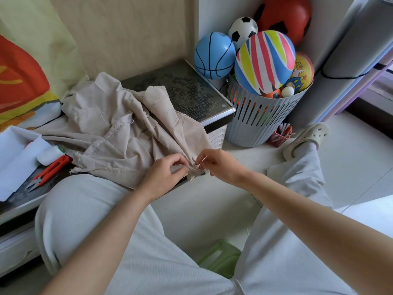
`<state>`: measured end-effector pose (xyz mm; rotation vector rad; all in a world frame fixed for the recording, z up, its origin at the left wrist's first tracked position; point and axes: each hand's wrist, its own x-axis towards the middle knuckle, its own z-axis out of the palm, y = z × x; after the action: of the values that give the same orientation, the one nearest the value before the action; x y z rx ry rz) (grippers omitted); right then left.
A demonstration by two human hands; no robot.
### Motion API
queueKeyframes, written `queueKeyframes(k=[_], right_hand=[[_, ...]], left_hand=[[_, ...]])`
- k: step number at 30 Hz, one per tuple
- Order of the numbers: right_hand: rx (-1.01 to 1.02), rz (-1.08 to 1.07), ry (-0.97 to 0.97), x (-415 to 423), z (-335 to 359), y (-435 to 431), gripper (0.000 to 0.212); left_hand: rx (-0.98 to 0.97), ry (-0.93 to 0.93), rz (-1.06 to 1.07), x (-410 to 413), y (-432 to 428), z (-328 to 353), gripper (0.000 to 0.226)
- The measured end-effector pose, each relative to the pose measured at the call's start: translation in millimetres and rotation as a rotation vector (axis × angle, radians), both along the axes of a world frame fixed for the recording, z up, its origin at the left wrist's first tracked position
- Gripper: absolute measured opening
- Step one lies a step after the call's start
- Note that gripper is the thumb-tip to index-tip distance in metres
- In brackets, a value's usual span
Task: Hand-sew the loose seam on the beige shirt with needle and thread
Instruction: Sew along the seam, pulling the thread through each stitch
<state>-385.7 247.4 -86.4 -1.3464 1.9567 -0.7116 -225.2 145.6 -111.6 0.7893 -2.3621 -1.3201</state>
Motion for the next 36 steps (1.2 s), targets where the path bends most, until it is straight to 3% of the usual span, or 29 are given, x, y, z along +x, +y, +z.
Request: queueKeyframes(k=[21, 36], right_hand=[[0.018, 0.046, -0.052, -0.7, -4.4, 0.7, 0.022], [0.059, 0.059, -0.116, 2.1, -8.3, -3.7, 0.021]], left_hand=[[0.157, 0.002, 0.006, -0.2, -3.2, -6.8, 0.02], [0.162, 0.036, 0.001, -1.4, -2.4, -3.2, 0.023]])
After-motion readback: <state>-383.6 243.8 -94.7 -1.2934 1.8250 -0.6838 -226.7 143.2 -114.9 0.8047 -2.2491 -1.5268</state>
